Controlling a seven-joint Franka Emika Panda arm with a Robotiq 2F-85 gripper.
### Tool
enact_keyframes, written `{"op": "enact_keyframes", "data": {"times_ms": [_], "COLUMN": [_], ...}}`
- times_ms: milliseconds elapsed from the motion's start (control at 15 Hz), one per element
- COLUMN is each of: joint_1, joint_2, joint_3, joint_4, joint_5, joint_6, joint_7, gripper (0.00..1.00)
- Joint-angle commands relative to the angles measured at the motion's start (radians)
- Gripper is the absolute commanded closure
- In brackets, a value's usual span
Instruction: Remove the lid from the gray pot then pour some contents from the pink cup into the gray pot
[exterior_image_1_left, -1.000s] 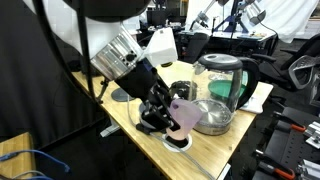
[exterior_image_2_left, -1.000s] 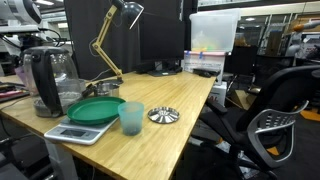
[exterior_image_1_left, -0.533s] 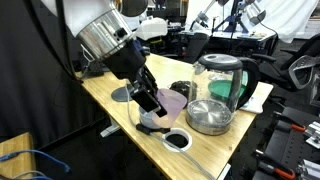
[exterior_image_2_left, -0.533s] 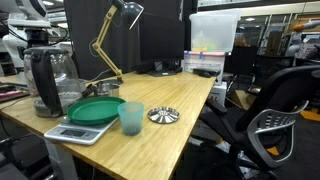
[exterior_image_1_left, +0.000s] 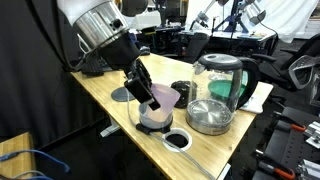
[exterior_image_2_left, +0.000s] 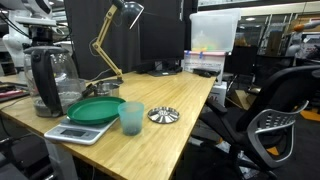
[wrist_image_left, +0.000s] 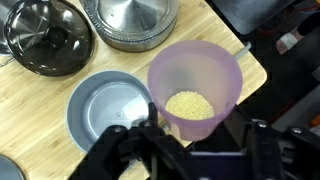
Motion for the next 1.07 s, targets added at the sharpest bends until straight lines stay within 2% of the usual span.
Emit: {"op": "enact_keyframes", "data": {"times_ms": [0,200,267,667,1000], "joint_1": [-0.004,-0.005,-0.005,-0.002,-0.022], "joint_2": [0.005,0.005,0.005,0.069,0.079], "joint_3": [0.007,0.007,0.007,0.009,0.029], "joint_4": [0.009,0.009,0.009,0.124,0.182], "joint_5": [-0.004,-0.004,-0.004,-0.042,-0.041], "joint_6": [-0.006,-0.006,-0.006,-0.029,0.036], "joint_7": [0.002,0.002,0.002,-0.103,-0.287], "gripper": [0.32,0.32,0.57,0.57,0.57]}}
